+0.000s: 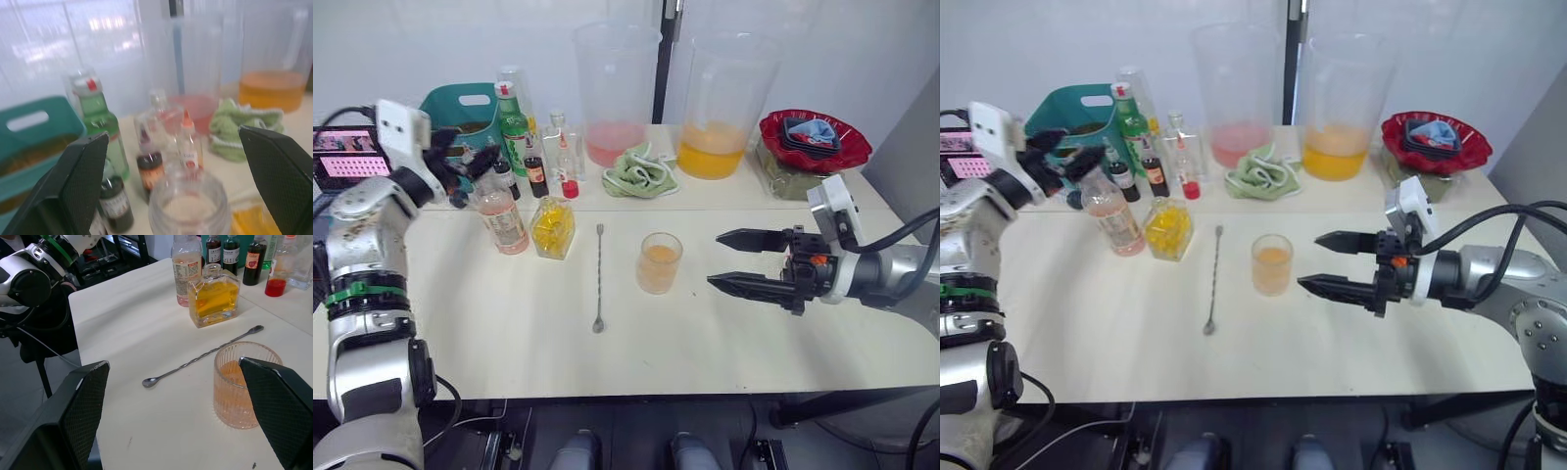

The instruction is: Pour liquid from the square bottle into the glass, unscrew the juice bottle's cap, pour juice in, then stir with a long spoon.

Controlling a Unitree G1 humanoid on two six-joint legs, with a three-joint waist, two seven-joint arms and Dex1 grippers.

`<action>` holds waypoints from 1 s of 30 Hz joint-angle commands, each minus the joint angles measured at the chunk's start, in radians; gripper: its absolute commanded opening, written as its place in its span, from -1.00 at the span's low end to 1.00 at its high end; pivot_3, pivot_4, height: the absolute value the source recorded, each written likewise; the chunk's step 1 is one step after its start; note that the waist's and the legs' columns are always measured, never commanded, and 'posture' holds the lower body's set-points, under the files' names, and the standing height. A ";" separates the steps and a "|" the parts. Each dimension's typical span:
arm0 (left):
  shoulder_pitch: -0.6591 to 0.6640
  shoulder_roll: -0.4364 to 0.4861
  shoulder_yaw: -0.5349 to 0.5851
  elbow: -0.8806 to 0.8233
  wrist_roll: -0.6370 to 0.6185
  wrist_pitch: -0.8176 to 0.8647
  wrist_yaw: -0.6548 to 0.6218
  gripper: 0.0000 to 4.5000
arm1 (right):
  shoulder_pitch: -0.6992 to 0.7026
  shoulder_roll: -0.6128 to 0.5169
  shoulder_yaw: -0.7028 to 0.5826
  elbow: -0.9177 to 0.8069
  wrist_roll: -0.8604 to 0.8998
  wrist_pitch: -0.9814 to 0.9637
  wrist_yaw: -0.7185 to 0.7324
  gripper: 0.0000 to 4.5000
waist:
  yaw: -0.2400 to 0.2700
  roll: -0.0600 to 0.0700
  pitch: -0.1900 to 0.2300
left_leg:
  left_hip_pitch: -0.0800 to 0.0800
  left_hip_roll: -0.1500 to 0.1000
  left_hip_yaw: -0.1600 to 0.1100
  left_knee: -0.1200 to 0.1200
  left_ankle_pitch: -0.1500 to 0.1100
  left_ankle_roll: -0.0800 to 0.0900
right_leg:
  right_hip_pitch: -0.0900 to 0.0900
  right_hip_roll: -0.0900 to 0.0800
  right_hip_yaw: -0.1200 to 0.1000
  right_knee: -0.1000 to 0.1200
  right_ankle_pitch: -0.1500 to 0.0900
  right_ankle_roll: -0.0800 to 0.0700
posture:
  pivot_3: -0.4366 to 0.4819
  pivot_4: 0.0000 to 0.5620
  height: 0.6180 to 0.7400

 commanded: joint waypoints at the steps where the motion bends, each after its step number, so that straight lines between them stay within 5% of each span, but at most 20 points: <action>1: -0.041 0.059 0.067 -0.115 -0.058 -0.004 -0.007 0.99 | -0.044 -0.010 0.029 0.025 -0.079 -0.067 0.031 1.00 | -0.001 0.000 0.000 | 0.000 0.000 0.000 0.000 0.000 0.000 | 0.000 0.000 0.000 0.000 0.000 0.000 | -0.05 -0.47 1.00; 8: -0.052 0.090 0.062 -0.311 -0.233 0.165 -0.132 0.99 | -0.057 -0.021 0.022 0.054 -0.105 -0.068 0.075 1.00 | 0.006 0.000 0.000 | 0.000 -0.001 0.000 0.000 0.000 0.000 | 0.001 -0.001 0.000 0.000 0.000 0.000 | -0.05 -0.47 1.00; 14: 0.149 0.102 -0.018 -0.640 -0.385 0.352 -0.267 0.99 | 0.034 -0.009 -0.052 -0.006 -0.078 -0.054 0.045 1.00 | -0.001 0.000 0.000 | 0.001 0.000 0.000 -0.001 0.000 0.000 | 0.001 0.000 0.000 0.000 0.000 0.000 | -0.05 -0.47 1.00; 23: 0.493 0.008 -0.060 -0.700 -0.211 0.144 -0.199 0.99 | 0.367 0.135 -0.163 -0.195 -0.266 -0.289 -0.078 1.00 | 0.006 0.001 0.000 | 0.003 0.002 0.001 -0.003 0.000 0.000 | 0.003 0.001 0.002 -0.002 0.000 0.000 | -0.05 -0.47 1.00; 30: 0.765 0.006 -0.024 -0.703 -0.118 0.004 -0.202 0.99 | 0.597 0.222 -0.201 -0.095 -0.415 -0.469 -0.065 1.00 | 0.008 0.001 -0.001 | 0.007 0.002 0.002 -0.005 0.000 0.000 | 0.006 0.000 0.003 -0.003 0.000 0.000 | -0.05 -0.47 1.00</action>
